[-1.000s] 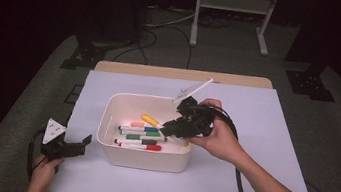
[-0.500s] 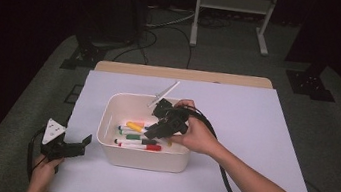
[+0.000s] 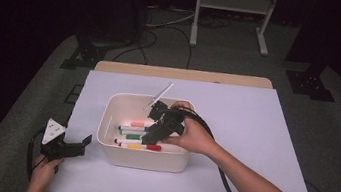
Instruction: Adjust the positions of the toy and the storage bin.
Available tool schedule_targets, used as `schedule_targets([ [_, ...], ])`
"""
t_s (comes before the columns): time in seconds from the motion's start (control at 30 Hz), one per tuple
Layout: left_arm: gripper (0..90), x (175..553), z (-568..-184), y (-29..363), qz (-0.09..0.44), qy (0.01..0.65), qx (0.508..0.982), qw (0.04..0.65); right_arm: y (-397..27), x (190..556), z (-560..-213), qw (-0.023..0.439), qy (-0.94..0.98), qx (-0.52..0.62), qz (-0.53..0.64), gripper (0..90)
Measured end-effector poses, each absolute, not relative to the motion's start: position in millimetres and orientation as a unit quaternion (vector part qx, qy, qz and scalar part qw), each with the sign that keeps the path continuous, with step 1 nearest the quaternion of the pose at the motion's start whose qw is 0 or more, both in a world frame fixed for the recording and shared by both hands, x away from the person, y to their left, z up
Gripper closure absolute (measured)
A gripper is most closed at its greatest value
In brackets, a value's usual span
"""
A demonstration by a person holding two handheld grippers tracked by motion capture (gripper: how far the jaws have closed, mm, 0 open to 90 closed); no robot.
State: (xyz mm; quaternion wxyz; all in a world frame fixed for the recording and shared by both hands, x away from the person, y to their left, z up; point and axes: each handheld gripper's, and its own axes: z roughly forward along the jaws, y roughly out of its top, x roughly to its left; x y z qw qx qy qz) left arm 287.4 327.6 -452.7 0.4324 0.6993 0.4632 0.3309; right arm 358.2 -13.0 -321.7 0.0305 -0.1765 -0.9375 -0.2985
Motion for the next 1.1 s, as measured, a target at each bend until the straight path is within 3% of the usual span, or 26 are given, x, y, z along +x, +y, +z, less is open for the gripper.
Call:
schedule_targets([
  [0.37, 0.0, 287, -453, 328, 0.333, 0.463, 0.697, 0.434, -47, 353, -306, 0.032, -0.923, -0.186, -0.334, 41.1],
  [1.1, 0.0, 288, -453, 328, 0.329, 0.465, 0.7, 0.431, -116, 344, -290, 0.011, -0.9, -0.238, -0.366, 37.6],
])
